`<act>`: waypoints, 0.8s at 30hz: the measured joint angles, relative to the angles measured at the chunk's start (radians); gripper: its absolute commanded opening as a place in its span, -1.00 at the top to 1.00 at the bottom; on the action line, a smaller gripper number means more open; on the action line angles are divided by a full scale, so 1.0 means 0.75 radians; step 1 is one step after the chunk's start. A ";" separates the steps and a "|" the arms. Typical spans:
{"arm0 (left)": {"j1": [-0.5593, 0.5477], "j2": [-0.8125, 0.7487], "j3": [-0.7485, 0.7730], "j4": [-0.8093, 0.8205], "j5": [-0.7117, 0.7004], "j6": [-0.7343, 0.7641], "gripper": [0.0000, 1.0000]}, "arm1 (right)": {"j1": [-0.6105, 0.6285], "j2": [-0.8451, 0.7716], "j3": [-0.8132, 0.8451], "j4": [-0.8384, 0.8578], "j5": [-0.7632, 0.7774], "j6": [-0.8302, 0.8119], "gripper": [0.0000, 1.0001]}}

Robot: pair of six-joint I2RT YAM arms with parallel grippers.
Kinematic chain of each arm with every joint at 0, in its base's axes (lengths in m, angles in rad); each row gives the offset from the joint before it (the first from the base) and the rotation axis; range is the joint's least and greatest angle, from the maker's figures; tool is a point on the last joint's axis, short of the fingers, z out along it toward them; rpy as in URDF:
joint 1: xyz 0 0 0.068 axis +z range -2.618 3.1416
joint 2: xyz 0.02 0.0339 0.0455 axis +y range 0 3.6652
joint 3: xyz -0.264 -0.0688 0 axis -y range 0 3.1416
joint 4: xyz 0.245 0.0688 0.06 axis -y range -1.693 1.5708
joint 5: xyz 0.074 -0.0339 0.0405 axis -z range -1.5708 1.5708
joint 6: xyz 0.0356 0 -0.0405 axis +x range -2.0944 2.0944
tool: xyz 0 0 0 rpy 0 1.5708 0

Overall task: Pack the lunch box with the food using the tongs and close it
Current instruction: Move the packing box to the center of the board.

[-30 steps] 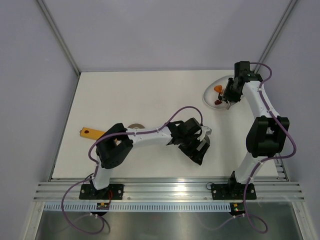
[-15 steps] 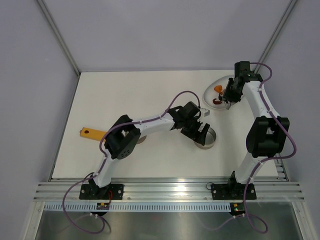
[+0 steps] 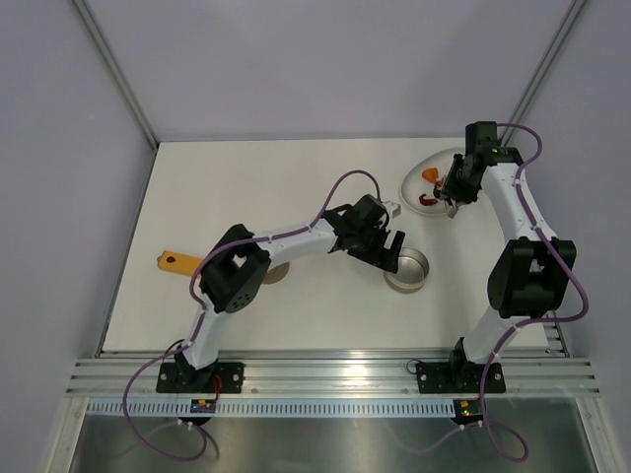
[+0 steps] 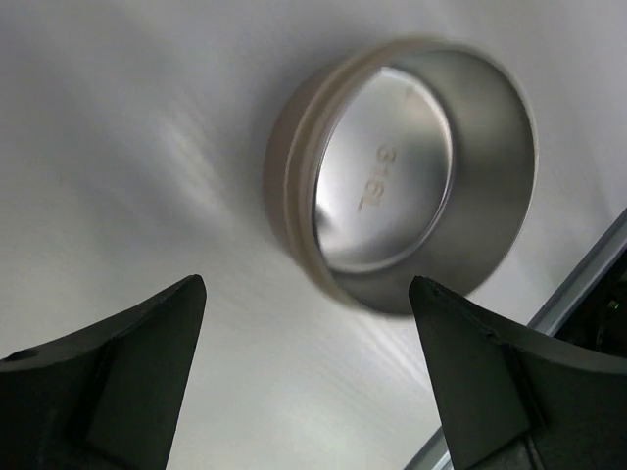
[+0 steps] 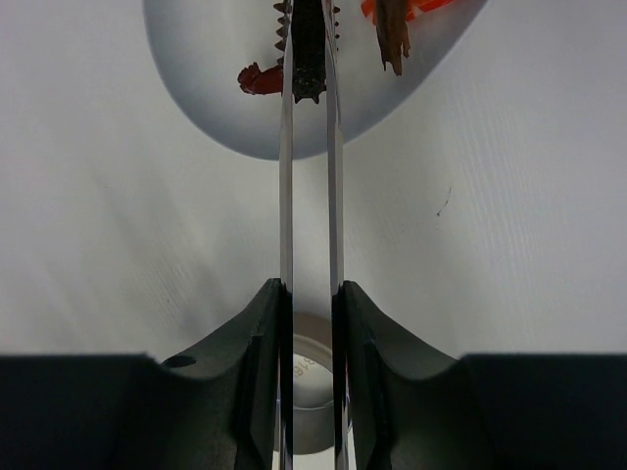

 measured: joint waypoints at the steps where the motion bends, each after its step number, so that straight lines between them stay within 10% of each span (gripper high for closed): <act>1: -0.008 -0.049 -0.062 -0.001 -0.031 0.004 -0.77 | 0.000 0.000 -0.003 -0.001 0.004 0.000 0.43; 10: -0.294 -0.358 -0.264 -0.028 -0.400 0.003 -0.81 | 0.000 -0.009 -0.008 -0.004 0.046 -0.001 0.42; 24: -0.391 -0.016 -0.092 -0.123 -0.645 -0.327 -0.98 | 0.000 -0.002 0.031 -0.013 0.047 -0.002 0.42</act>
